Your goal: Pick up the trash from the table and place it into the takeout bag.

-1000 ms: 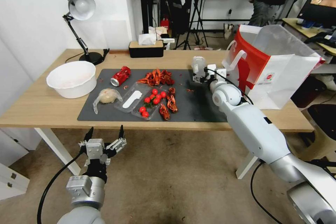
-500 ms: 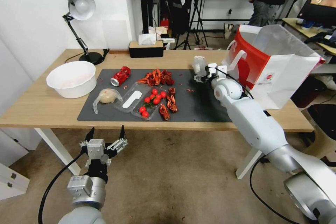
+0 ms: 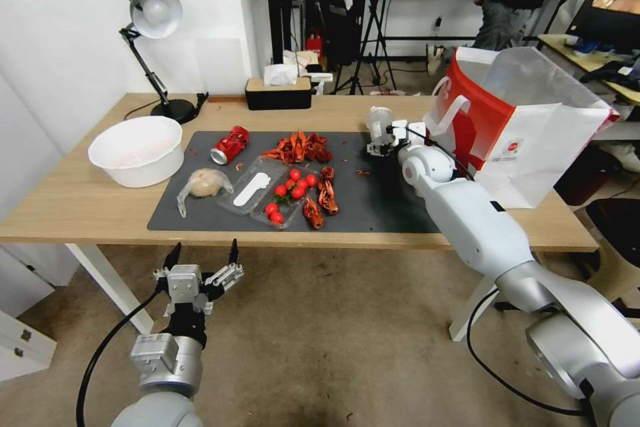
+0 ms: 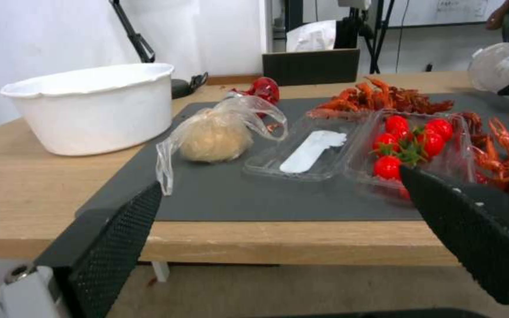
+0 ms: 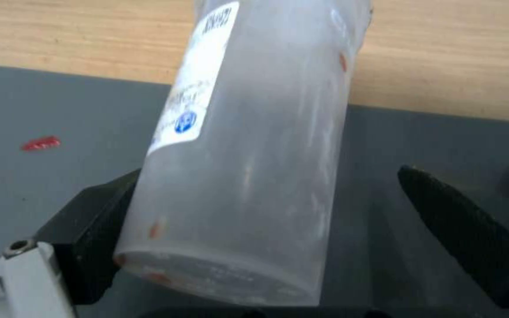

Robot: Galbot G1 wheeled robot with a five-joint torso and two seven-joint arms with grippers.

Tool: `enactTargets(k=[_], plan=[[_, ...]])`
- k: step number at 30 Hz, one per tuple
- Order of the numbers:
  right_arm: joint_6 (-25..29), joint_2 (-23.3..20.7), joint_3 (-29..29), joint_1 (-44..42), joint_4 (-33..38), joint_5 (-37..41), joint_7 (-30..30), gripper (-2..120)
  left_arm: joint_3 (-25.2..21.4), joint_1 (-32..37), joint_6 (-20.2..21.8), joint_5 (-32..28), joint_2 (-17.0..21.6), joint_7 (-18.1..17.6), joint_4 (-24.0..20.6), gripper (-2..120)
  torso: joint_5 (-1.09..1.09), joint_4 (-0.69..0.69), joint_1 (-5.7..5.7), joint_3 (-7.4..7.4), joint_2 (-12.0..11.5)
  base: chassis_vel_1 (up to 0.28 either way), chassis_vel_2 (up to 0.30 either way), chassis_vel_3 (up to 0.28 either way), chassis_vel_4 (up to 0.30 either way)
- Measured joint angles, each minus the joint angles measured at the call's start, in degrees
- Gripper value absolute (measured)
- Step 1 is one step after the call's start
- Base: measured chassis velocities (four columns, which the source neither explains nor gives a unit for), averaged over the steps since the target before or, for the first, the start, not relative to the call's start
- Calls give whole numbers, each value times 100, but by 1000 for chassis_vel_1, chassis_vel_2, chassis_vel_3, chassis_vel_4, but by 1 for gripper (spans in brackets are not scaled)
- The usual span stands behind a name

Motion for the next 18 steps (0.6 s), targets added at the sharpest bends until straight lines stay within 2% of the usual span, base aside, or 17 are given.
enactTargets(k=[8,16,18], plan=[[-199,0,2,-13,-4,-1,-12,98,3,-7,-2,-8,19,-3,-4,100,0,0,0,0,0,0,0,0,0],[-161,13,11,-63,-5,3,-82,78,1,4,-5,-7,26,-6,-3,100,0,1,-1,-2,0,0,0,0,0],[-143,15,20,-75,-6,4,-85,70,-16,13,-6,-6,28,-6,-5,100,0,3,-1,-2,0,0,0,0,0]])
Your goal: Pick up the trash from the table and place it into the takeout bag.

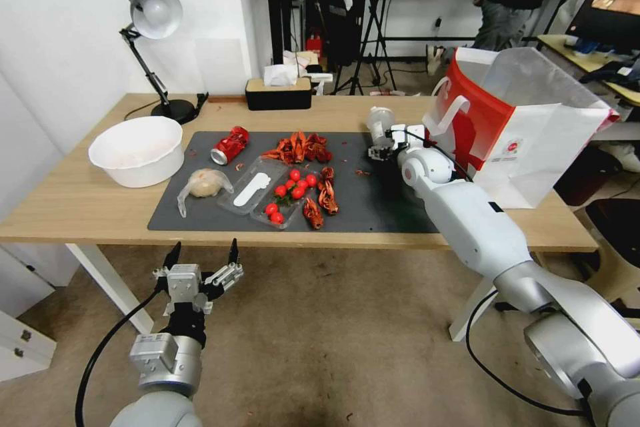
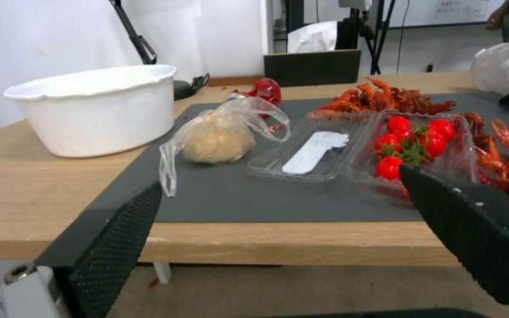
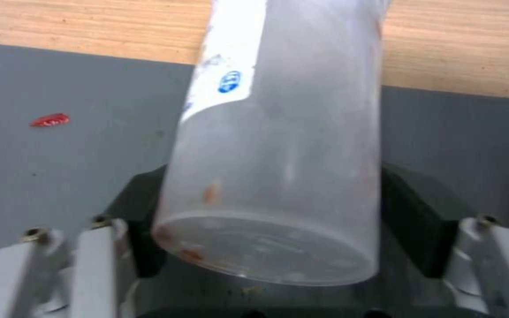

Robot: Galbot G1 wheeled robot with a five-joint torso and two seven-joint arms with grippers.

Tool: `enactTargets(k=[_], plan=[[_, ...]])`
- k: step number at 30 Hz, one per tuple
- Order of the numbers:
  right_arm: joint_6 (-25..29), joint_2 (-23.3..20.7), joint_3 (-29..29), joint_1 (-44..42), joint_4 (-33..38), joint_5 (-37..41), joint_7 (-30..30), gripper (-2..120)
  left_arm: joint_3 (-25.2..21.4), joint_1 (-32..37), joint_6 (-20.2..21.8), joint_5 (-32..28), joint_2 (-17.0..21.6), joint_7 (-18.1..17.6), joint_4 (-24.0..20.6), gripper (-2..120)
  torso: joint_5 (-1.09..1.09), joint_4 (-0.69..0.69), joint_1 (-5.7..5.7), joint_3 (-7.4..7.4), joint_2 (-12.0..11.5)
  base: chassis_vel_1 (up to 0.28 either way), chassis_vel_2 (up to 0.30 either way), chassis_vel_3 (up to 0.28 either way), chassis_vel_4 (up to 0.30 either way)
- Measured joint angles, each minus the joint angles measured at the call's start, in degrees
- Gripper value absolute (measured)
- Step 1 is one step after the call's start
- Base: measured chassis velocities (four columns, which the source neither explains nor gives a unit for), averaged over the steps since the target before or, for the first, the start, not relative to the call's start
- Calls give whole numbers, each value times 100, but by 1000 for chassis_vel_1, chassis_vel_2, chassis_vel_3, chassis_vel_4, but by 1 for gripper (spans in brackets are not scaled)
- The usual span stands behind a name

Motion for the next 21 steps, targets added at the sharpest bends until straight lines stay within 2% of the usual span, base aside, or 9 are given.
enactTargets(k=[2,6,10,21], plan=[[5,-4,3,-14,21,1,0,61,-1,15,-1,3,-3,0,-5,100,0,1,0,0,0,0,0,0,0],[8,-40,4,-18,57,0,7,53,10,20,-1,12,-20,0,-13,100,0,-1,0,1,0,0,0,0,0],[2,-114,4,-33,137,-2,32,52,23,22,-1,22,-30,0,-14,100,0,-7,0,2,0,0,0,0,0],[37,-374,33,-235,766,-169,68,52,54,14,-1,44,-40,0,-14,100,0,-4,0,2,-1,0,0,0,0]])
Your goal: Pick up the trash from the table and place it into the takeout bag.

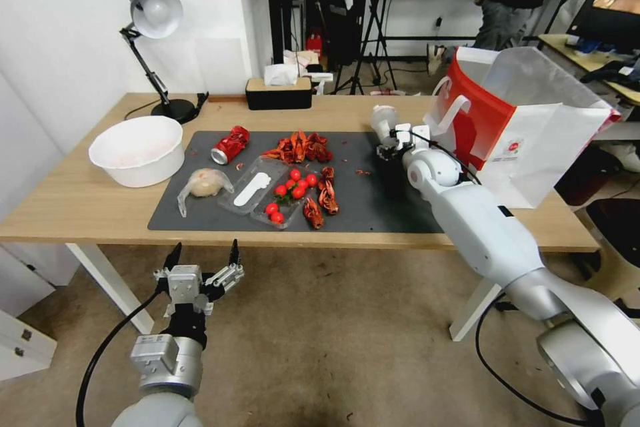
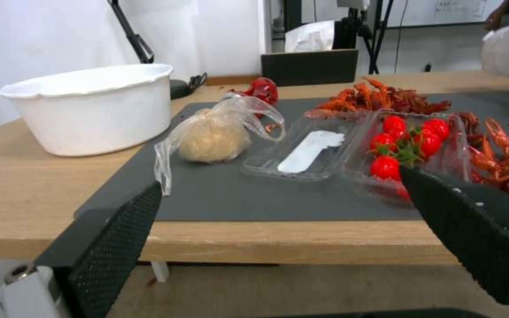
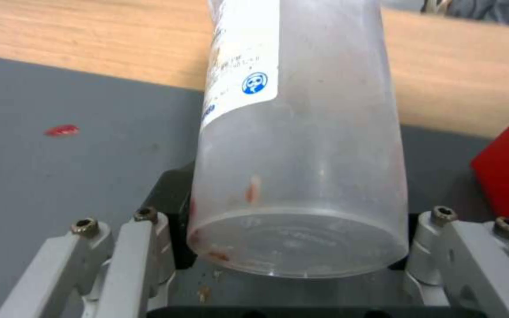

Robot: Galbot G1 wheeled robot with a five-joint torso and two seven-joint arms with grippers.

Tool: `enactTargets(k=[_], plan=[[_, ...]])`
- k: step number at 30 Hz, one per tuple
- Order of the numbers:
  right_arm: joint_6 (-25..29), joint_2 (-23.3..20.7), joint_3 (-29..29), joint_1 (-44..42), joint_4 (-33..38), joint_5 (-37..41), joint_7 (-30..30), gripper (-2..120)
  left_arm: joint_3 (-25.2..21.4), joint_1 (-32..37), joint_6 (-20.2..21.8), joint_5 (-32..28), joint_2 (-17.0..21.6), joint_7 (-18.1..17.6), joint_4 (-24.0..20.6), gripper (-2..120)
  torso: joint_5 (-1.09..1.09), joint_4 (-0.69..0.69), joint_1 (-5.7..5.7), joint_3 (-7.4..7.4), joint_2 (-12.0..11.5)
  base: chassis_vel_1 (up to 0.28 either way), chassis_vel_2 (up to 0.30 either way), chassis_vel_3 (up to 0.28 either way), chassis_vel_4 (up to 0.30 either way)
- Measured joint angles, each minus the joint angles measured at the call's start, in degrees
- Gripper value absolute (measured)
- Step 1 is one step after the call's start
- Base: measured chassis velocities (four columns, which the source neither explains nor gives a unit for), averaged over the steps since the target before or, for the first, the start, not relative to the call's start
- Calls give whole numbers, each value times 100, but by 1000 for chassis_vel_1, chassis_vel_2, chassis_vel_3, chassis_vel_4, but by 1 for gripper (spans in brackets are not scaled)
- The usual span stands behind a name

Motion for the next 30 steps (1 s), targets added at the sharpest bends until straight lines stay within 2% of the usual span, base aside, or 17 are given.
enactTargets(k=[2,11,19,24,26,28,30], plan=[[42,-86,71,-101,280,-144,22,52,1,0,0,3,0,0,0,100,0,1,0,0,0,0,0,0,0],[79,-208,193,-270,696,-260,57,52,2,0,0,6,1,1,0,100,2,1,0,0,0,0,0,0,0],[52,-533,332,-575,1521,-236,105,52,2,5,2,16,2,3,0,100,0,1,0,-1,0,0,0,0,0],[7,-894,372,-761,2243,-87,140,52,-13,14,3,19,1,4,0,100,0,2,0,-1,0,0,0,0,0],[-59,-1203,494,-942,2831,45,141,52,-18,7,2,19,-6,4,2,100,-1,1,-1,-1,2,0,0,0,0],[-70,-1283,534,-995,2975,82,140,52,-16,2,0,19,-9,4,7,100,1,0,0,-1,1,0,0,0,0],[-75,-1585,772,-1218,3477,195,152,52,-5,-21,-4,19,-12,4,13,100,0,1,0,-2,2,0,0,0,0]])
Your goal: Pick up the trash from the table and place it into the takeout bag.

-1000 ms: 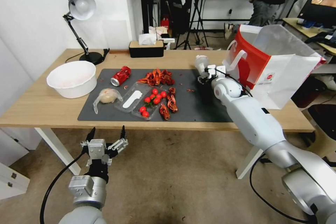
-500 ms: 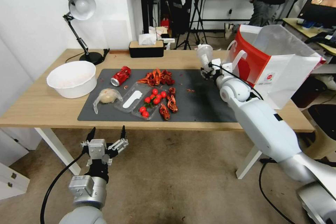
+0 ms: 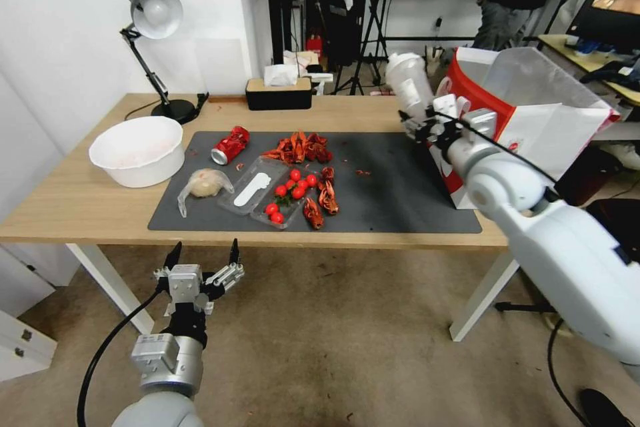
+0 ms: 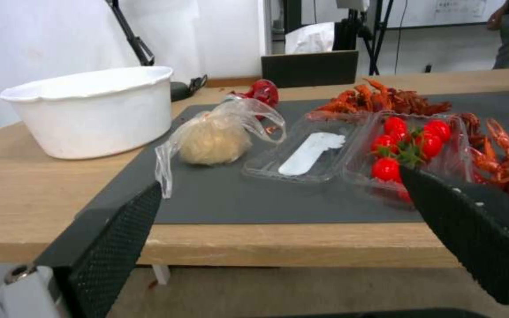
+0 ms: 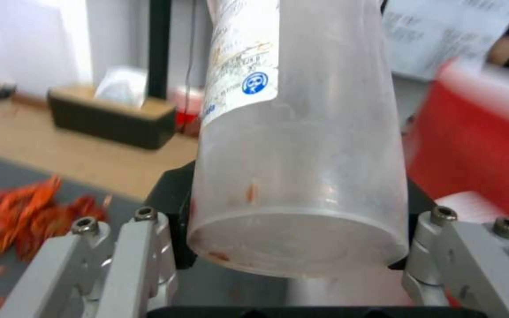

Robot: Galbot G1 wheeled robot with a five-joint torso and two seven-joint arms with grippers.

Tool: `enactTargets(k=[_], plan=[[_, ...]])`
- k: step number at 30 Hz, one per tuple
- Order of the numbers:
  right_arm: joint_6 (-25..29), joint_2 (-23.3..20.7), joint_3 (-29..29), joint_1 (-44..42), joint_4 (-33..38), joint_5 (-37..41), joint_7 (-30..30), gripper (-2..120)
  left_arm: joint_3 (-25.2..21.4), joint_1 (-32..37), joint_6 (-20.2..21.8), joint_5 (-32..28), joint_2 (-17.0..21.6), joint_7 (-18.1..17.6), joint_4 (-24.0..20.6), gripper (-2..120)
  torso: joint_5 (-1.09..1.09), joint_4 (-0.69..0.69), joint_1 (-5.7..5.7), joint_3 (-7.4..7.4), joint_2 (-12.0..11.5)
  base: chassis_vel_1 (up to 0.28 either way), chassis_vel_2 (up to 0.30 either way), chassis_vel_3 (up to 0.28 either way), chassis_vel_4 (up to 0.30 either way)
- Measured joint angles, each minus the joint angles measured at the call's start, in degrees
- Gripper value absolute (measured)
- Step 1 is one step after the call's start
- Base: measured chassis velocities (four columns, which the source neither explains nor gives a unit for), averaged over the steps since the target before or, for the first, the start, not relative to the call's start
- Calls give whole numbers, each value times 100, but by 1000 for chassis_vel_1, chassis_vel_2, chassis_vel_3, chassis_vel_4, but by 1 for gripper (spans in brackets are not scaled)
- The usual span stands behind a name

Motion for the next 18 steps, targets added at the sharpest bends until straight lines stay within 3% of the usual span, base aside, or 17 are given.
enactTargets(k=[12,18], plan=[[17,-801,1312,-339,1159,780,252,52,40,-24,-5,-2,30,-2,16,100,0,0,0,1,0,0,0,0,0],[-194,-1037,1546,-72,1070,1171,1173,52,54,-18,-9,7,23,-2,14,100,0,0,0,1,0,0,0,0,0]])
